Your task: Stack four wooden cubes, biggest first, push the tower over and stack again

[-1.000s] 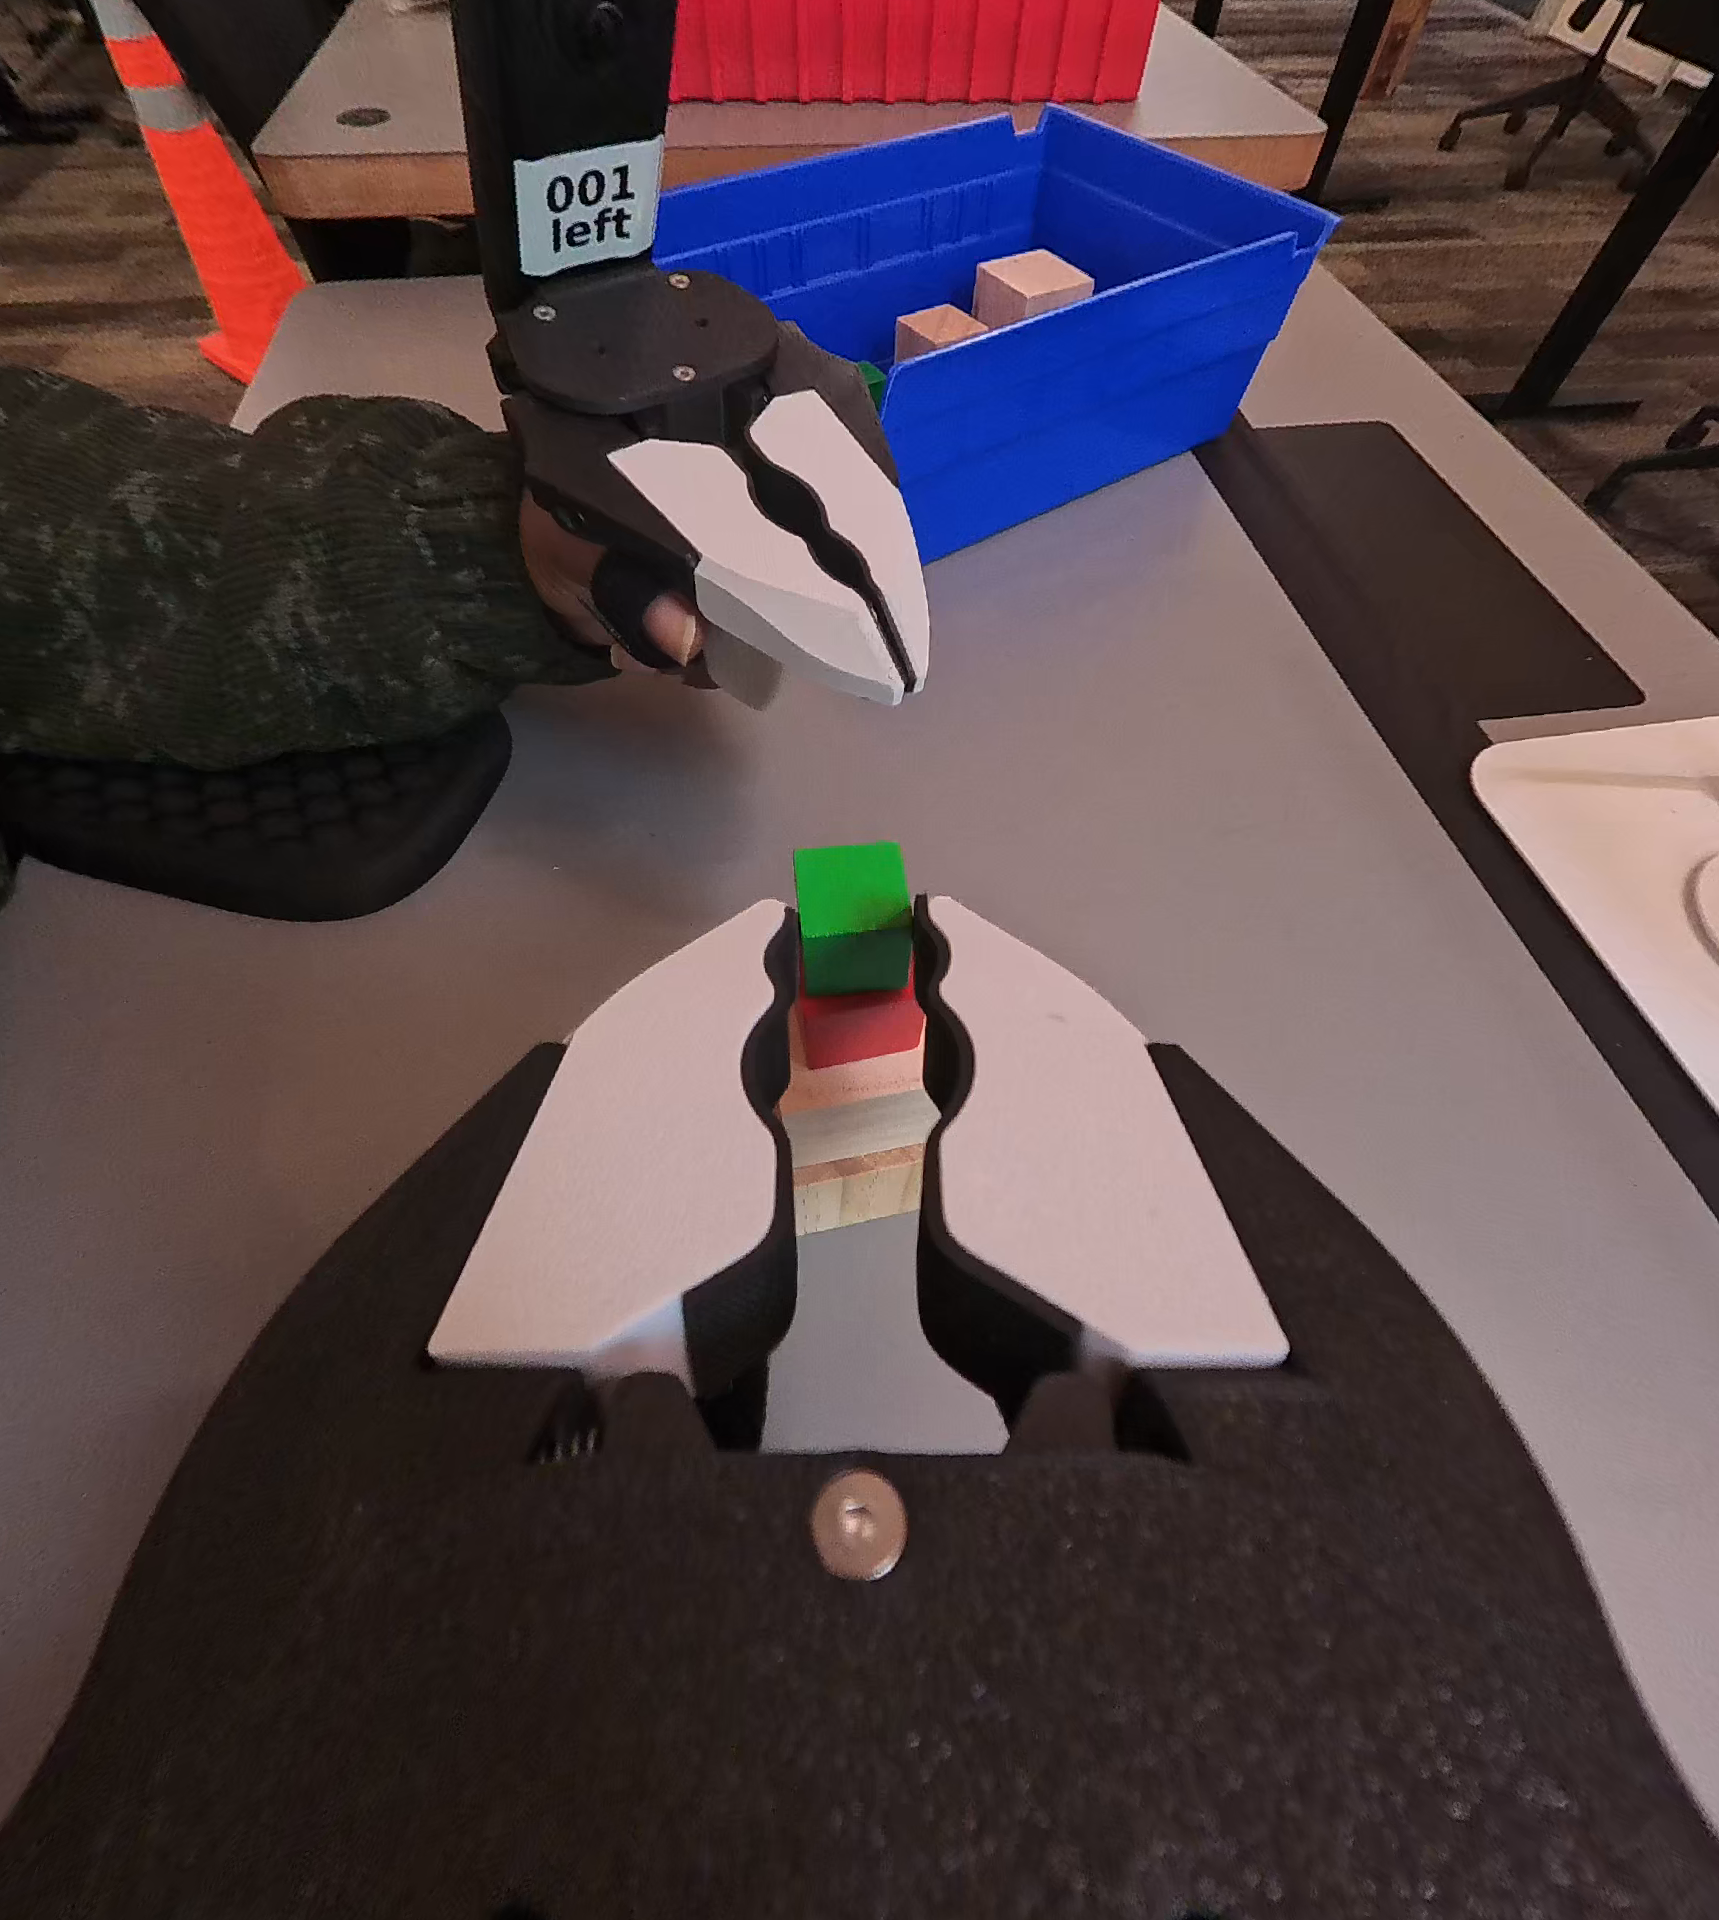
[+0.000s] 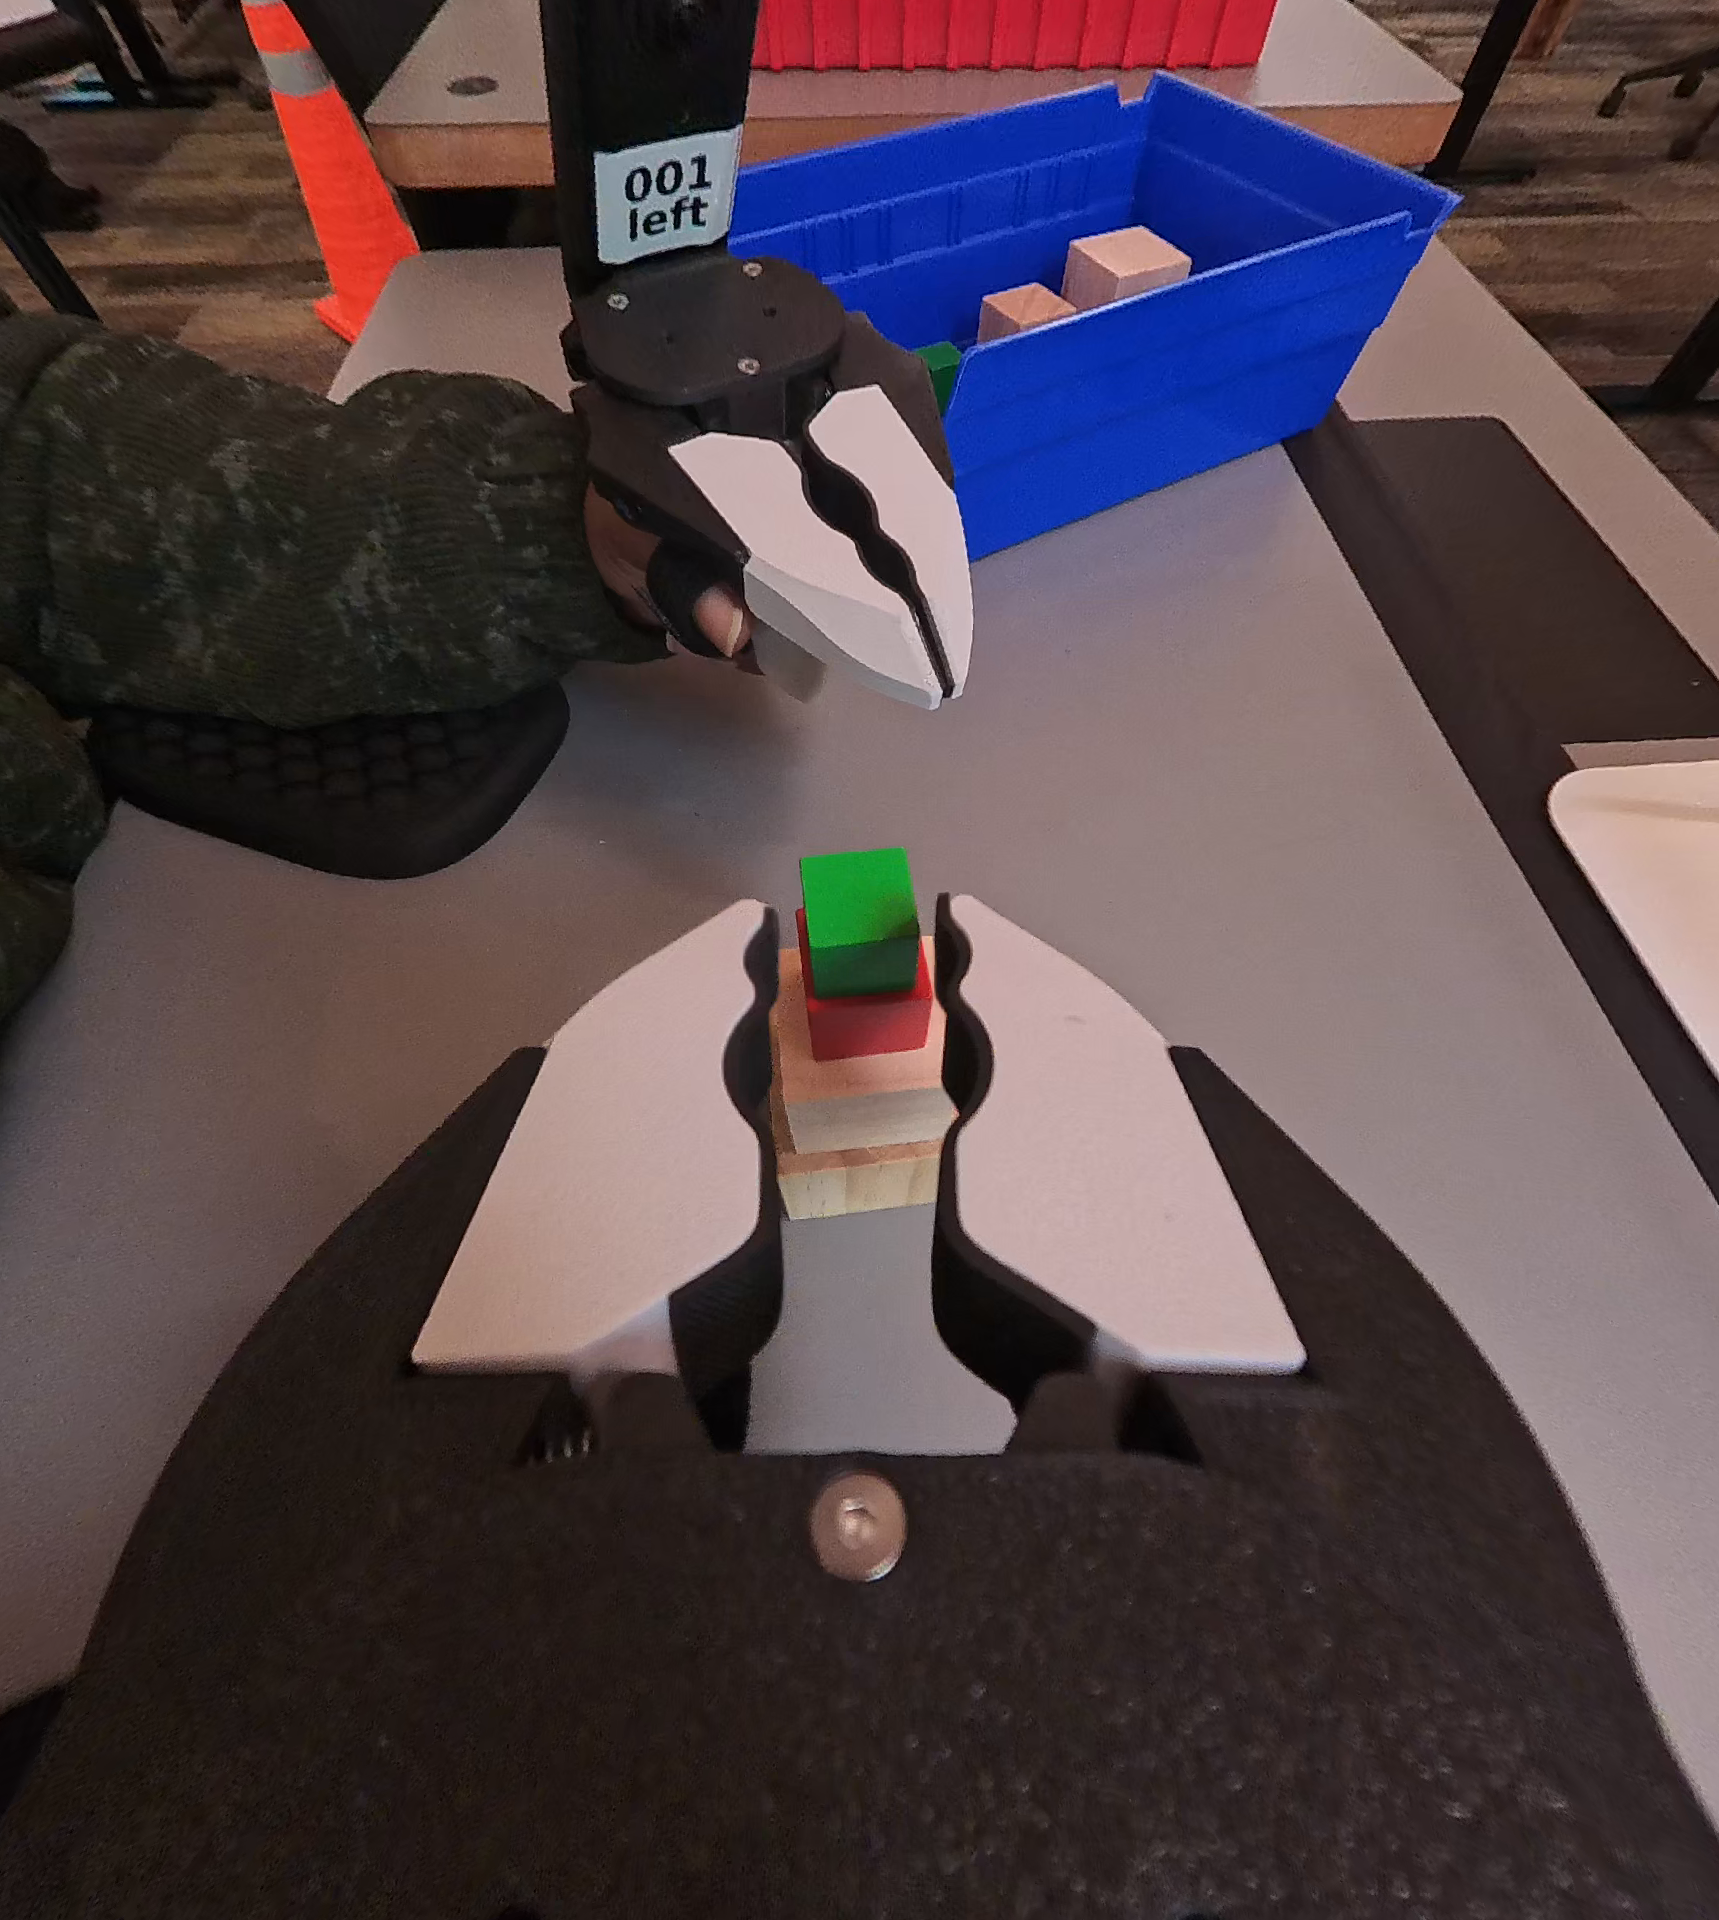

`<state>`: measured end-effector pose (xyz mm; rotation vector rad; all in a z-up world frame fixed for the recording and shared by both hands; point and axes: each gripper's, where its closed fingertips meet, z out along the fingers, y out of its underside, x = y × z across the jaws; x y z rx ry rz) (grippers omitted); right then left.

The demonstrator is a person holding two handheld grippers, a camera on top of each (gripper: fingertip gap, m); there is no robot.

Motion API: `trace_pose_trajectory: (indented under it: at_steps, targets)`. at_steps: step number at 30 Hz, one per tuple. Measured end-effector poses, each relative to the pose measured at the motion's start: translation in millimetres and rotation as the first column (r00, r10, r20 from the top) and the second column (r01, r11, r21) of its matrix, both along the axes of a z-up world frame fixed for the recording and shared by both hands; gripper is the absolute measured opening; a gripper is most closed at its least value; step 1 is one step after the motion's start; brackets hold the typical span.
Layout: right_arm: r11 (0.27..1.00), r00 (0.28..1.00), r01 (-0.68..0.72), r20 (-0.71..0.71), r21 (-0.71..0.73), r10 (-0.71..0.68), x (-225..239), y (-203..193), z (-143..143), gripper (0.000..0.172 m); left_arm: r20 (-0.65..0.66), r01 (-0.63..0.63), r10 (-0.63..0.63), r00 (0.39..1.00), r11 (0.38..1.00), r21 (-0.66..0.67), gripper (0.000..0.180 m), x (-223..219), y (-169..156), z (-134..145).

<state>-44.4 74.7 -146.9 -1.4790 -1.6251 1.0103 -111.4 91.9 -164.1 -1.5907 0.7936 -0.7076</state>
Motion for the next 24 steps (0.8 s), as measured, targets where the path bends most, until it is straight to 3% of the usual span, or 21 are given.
trace_pose_trajectory:
  at_steps: [6, 11, 15, 24]
  targets:
    - [0.991, 0.973, 0.133, -0.192, 0.012, -0.128, 11, 8, 36, 0.031, 0.009, -0.008, 0.008, 1.0, 1.0, 0.0, 0.0, -2, 0, 2]
    - [0.931, 0.858, 0.366, -0.391, 0.011, -0.333, 43, 18, 62, 0.017, -0.002, -0.058, 0.058, 0.998, 0.998, 0.002, 0.0, -5, 4, 5]
    - [0.883, 0.79, 0.469, -0.446, -0.001, -0.42, 55, 4, 56, 0.004, -0.016, -0.118, 0.118, 0.993, 0.993, 0.014, 0.0, -8, 9, 8]
    - [0.858, 0.785, 0.512, -0.429, 0.041, -0.447, 42, -24, 27, 0.0, -0.089, -0.279, 0.274, 0.958, 0.959, -0.045, 0.0, -12, 12, -4]
